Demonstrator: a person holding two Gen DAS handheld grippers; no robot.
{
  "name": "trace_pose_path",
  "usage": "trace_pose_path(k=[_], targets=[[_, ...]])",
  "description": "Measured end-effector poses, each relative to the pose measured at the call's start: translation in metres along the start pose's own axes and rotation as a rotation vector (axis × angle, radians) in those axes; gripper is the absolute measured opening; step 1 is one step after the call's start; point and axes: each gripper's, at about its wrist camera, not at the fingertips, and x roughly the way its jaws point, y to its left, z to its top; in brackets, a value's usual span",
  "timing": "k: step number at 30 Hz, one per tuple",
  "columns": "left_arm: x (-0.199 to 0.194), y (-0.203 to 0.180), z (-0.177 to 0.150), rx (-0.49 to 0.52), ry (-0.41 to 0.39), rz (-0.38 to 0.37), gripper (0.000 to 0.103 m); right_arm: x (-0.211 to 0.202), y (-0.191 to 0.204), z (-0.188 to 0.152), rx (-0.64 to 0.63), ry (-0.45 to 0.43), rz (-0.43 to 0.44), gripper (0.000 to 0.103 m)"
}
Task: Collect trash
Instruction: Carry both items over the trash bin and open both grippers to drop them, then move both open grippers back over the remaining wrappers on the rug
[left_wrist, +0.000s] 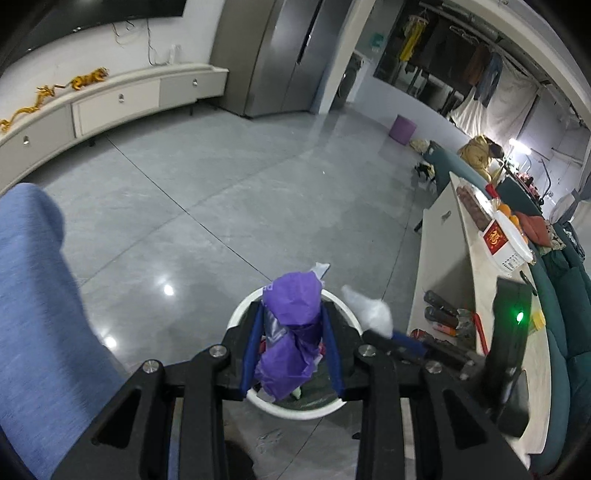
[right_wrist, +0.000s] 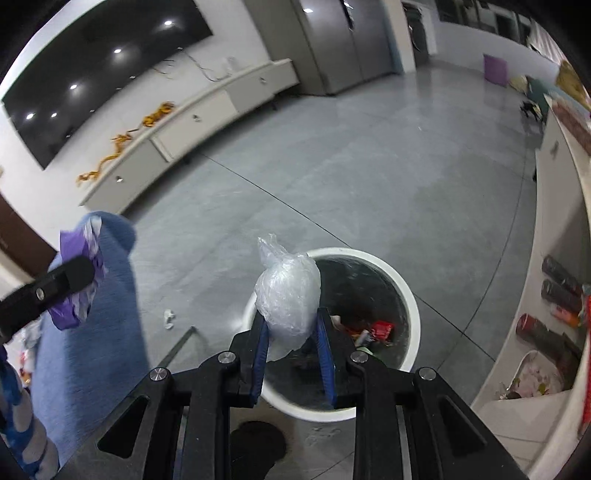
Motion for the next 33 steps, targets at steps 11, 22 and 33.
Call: trace_pose_path(k=[11,22,33], targets=[[0.055,0.000,0.010,-0.058,0.047,-0.031,0.057,0.028,-0.011,0.005,0.035,0.023,-0.064,0.047],[0.007,-0.008,-0.006,-0.044,-0.053,0.082,0.057,-0.017,0.004,0.000,0.000,-0.073,-0.104,0.051],[-0.088,-0.010,-0.030,-0.029,-0.222,0.180,0.062,-0.093,0.048,-0.018,-0.070,-0.219,-0.122,0.054]])
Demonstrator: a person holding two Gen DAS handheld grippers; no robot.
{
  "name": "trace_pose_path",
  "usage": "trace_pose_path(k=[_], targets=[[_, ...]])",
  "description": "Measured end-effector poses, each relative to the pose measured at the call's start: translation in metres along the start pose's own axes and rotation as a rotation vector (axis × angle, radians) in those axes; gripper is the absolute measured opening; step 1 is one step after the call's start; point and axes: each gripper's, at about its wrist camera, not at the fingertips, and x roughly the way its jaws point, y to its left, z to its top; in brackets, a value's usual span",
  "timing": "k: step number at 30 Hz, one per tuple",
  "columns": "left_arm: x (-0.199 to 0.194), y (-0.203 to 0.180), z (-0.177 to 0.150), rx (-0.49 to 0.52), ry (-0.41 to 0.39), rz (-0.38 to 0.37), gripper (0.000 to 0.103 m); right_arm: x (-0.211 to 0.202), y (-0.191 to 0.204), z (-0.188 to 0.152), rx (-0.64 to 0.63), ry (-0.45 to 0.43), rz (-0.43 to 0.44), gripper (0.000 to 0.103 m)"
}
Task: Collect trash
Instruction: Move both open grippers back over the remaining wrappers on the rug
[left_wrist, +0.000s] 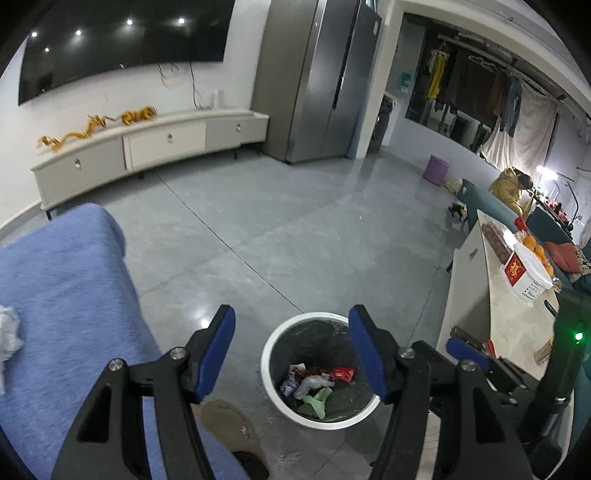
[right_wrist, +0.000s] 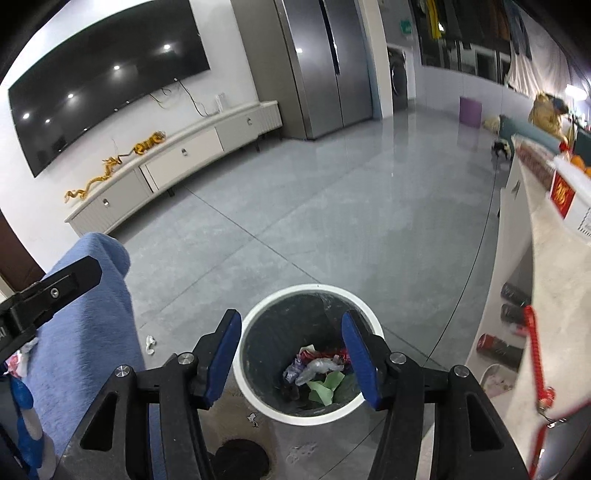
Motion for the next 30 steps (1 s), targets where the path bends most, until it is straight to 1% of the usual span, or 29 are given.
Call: trace_pose_path(k=[3,6,11,17,22,29,30], targets=[[-0.028,0.006,-0.005,0.006,-0.042,0.015,0.063,-0.023,0.012,-0.002,-0.023,-0.034,0.006,0.056],[-0.057,0.010,-0.009,0.015,-0.088,0.037,0.069,-0.043,0.022,-0.003,-0.046,-0.063,0.007,0.058],[-0.105,0.025,-0.016,0.029,-0.160,0.065,0.069,-0.075,0.038,-0.004,-0.078,-0.113,0.021,0.060],[-0.154,0.047,-0.024,0.014,-0.229,0.112,0.070,-0.103,0.061,-0.005,-0.126,-0.161,0.041,0.061],[-0.192,0.071,-0.031,-0.006,-0.273,0.171,0.071,-0.116,0.087,-0.010,-0.178,-0.179,0.067,0.061],[-0.221,0.103,-0.043,-0.035,-0.310,0.220,0.072,-0.119,0.122,-0.017,-0.241,-0.176,0.111,0.062],[-0.224,0.110,-0.045,-0.041,-0.312,0.227,0.076,-0.118,0.129,-0.018,-0.251,-0.172,0.120,0.062]])
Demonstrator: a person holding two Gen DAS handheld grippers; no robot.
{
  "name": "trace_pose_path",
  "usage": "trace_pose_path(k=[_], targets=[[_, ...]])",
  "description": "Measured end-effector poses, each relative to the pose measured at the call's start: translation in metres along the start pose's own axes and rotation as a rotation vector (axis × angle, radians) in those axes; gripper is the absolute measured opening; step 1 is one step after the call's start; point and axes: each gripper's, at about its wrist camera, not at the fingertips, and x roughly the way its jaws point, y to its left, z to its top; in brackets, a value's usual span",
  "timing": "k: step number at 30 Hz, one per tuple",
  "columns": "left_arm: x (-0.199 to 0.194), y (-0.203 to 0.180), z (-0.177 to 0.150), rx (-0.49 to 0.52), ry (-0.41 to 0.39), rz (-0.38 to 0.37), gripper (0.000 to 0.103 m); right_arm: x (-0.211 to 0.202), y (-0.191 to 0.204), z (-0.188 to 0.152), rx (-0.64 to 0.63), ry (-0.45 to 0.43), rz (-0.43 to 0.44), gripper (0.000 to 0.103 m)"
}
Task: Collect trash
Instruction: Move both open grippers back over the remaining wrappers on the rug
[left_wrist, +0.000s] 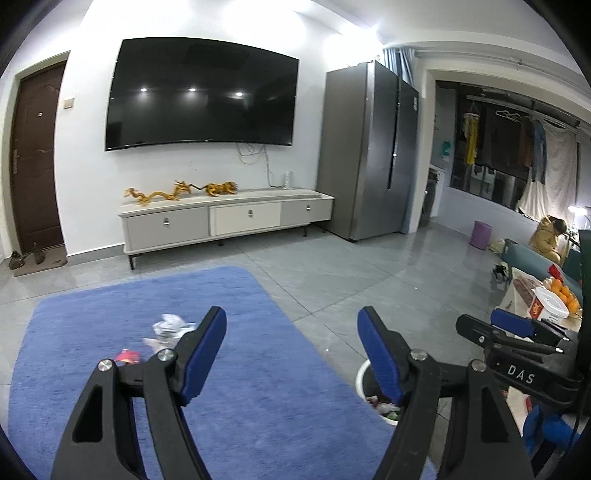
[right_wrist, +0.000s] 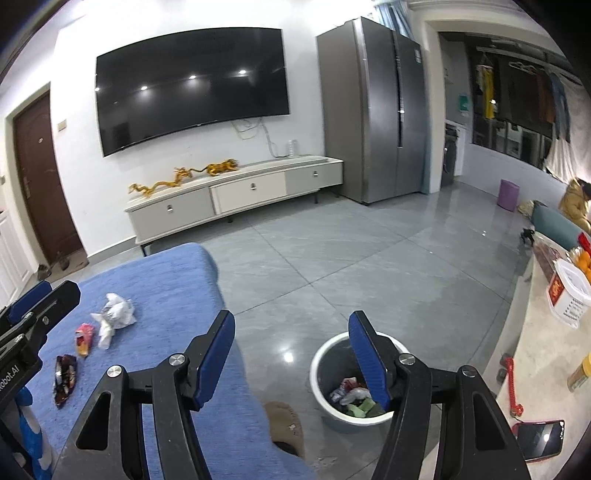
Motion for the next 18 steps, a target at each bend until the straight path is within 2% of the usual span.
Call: trace_pose_path(k=[2,10,14,18], targets=[[-0.004,0.019,-0.003,-0.014,-0.006,0.019,0.081,0.004,0.015,0.002,-0.016,0.009,0.025,0.061],[-0.005,0.112,-0.033,-0.072,0.036,0.137,0.082,0.038,0.075,0.003,-0.079,0.060,0.147,0.062],[0.000,0.162,-0.059,-0.095,0.100,0.200,0.082,0.065,0.114,-0.003,-0.113,0.114,0.236,0.062],[0.008,0.197,-0.087,-0.142,0.187,0.206,0.082,0.098,0.152,-0.012,-0.146,0.185,0.322,0.062]])
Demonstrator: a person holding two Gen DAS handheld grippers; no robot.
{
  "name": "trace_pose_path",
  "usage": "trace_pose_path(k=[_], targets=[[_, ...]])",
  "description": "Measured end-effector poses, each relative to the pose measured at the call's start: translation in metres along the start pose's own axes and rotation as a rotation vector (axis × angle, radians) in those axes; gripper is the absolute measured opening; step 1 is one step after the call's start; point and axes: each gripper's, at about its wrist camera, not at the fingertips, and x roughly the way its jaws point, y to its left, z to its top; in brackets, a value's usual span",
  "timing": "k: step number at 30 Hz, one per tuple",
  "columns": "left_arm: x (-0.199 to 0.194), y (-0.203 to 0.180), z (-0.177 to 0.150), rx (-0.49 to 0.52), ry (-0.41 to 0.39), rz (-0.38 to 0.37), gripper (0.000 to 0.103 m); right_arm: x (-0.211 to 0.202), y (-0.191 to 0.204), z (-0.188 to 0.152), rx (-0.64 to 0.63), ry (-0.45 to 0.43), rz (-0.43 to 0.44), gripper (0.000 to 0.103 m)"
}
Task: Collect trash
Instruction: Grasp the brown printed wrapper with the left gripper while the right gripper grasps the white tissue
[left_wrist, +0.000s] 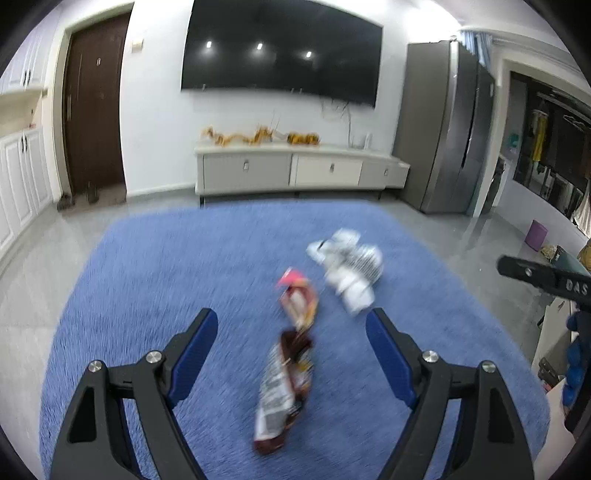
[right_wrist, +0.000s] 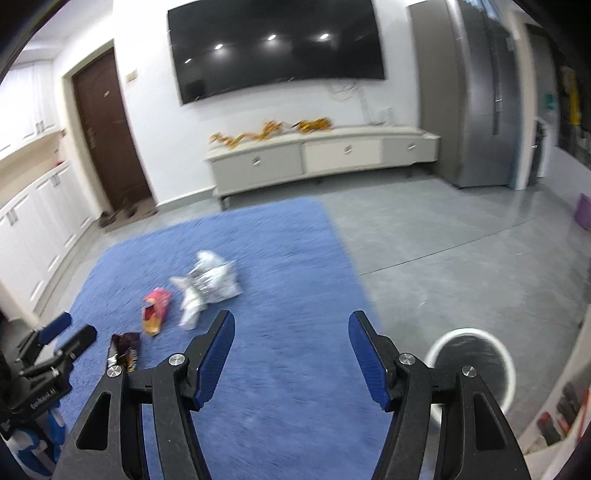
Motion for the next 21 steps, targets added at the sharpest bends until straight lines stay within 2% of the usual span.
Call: trace_pose_path(k=[7,11,13,15,18,20,21], targets=[[0.032,0.008,-0.024,-0.020,0.125,-0.057,0.079,0.076,0.043,0.004,-0.039,0.125,0.147,0.061],[0.047,0.005,-0.029,-0.006,0.173,-0.063,0.068,0.109,0.058,0.003,-0.052,0.174,0.189,0.061],[0.053,0.005,-0.030,-0.008,0.200,-0.075,0.058,0.124,0.063,0.004,-0.049,0.195,0.220,0.060],[0.056,0.005,-0.031,-0.013,0.212,-0.083,0.052,0.133,0.069,0.007,-0.062,0.201,0.219,0.055],[0.058,0.004,-0.032,-0.015,0.225,-0.093,0.034,0.142,0.073,0.009,-0.066,0.206,0.220,0.044],[0.059,0.005,-0.032,-0.022,0.228,-0.095,0.031,0.144,0.075,0.008,-0.077,0.213,0.227,0.025],[0.058,0.005,-0.032,-0.021,0.224,-0.093,0.029,0.142,0.074,0.006,-0.079,0.214,0.234,0.022]])
